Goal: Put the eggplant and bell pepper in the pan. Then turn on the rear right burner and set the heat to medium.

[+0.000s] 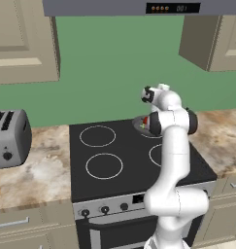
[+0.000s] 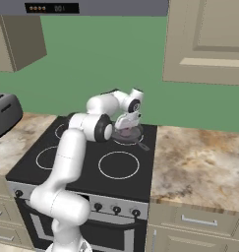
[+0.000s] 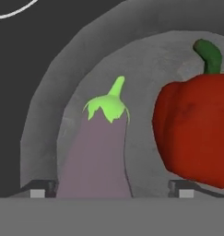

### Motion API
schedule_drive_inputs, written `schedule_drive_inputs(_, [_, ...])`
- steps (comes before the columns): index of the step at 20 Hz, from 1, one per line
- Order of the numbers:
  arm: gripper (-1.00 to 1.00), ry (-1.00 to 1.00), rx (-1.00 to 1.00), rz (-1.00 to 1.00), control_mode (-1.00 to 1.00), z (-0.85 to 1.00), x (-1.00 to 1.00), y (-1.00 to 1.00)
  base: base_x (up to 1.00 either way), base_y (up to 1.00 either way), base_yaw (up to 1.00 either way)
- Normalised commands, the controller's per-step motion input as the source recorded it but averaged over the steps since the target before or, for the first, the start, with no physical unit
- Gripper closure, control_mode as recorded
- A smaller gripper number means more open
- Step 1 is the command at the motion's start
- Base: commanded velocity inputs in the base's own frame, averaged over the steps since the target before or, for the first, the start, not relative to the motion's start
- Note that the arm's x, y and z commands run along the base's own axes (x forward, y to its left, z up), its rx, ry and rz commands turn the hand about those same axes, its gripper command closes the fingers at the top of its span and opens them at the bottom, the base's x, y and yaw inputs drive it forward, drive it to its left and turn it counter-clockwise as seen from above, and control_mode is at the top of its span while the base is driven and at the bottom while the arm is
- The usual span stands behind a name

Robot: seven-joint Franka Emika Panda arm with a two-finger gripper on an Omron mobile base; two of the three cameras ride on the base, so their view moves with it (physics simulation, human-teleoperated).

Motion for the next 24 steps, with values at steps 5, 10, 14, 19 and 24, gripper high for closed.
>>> schedule_drive_inputs(5, [-1.00,-0.33,0.00,0.00,-1.00,0.13,-0.37,0.00,0.00,0.00,0.00])
schedule_drive_inputs(10, [-1.00,-0.44,-0.01,0.00,-1.00,0.29,-0.64,0.00,0.00,0.00,0.00])
schedule_drive_inputs(14, [-1.00,-0.50,-0.03,0.00,-1.00,0.19,-0.75,0.04,0.00,0.00,0.00])
schedule_drive_inputs(19, [-1.00,-0.32,-0.01,-0.05,-1.00,0.50,-0.65,0.04,0.00,0.00,0.00])
schedule_drive_inputs(24, [-1.00,0.07,0.00,0.00,-1.00,0.92,-0.27,0.00,0.00,0.00,0.00])
